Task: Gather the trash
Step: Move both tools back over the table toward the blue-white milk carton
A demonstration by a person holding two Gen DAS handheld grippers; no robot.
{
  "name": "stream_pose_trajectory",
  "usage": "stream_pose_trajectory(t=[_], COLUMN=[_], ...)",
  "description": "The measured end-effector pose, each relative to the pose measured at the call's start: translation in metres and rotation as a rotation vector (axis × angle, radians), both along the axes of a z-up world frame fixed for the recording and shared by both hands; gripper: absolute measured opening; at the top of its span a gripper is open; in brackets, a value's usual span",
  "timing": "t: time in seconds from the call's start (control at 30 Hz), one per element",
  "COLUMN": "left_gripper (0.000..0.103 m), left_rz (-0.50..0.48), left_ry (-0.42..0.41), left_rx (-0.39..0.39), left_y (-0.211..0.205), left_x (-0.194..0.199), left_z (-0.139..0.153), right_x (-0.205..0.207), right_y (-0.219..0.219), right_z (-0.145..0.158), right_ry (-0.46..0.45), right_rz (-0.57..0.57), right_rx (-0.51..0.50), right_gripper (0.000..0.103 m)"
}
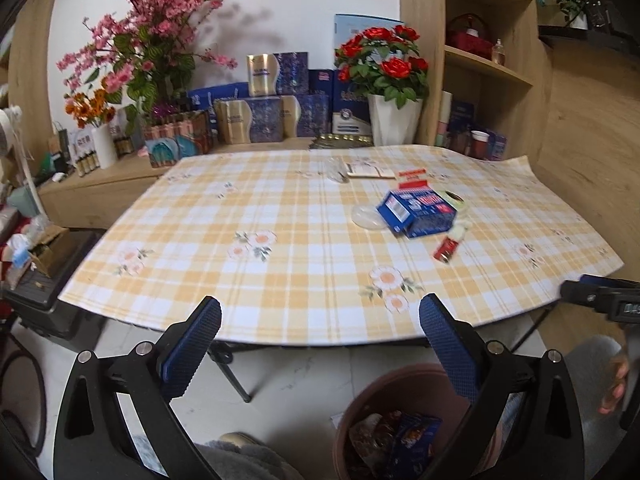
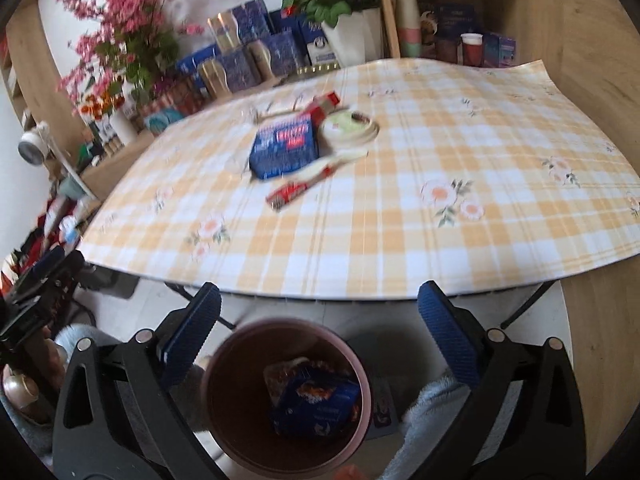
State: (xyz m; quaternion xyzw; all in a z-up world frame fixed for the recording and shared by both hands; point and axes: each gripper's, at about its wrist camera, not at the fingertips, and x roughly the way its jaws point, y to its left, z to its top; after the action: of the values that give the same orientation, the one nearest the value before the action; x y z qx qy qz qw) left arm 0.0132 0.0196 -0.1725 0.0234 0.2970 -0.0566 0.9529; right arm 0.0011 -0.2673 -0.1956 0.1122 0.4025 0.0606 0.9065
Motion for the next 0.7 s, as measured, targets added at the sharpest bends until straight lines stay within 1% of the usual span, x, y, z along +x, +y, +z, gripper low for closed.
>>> stream_pose_trajectory(t=[0.1, 0.17, 0.23, 0.3, 0.4, 0.6, 0.7], left_gripper=[0.097, 0.097, 0.097, 0.097, 0.097, 0.097, 0.097], left_rz=[0.014, -0.010, -0.013, -0.009, -0.021, -0.018, -0.019], left_ry=[-0.009, -0.004, -0.011, -0.029, -0.057, -0.066, -0.058], left_rx=[0.018, 0.000, -0.018, -0.021, -0.005, 0.011, -0.006], left_y=[-0.002, -0.002, 0.001, 0.003, 0.002, 0.003, 0.005], left_x=[0.009, 0.017, 0.022, 0.026, 0.031, 0.042, 0.048], left_z=[0.012, 0.019, 0.025, 0.030, 0.038, 0.043, 0.041], right_x=[0.001, 0.003, 0.003, 0.004, 0.006, 0.016, 0.019], right_y=[-0.005, -0.008, -0.010, -0.012, -0.015, -0.016, -0.016], right_z=[0.008, 0.012, 0.014, 0.015, 0.015, 0.018, 0.020], right_ry=[-0.019, -0.030, -0.035, -0.038, -0.035, -0.045, -0.054], right_rz=[-0.012, -0.021, -0.032, -0.036, -0.036, -0.033, -0.024], right_rx=[-0.006, -0.023, -0.041, -0.047, -0.053, -0.086, -0.072], right_gripper=[0.097, 0.097, 0.097, 0.097, 0.097, 0.097, 0.097])
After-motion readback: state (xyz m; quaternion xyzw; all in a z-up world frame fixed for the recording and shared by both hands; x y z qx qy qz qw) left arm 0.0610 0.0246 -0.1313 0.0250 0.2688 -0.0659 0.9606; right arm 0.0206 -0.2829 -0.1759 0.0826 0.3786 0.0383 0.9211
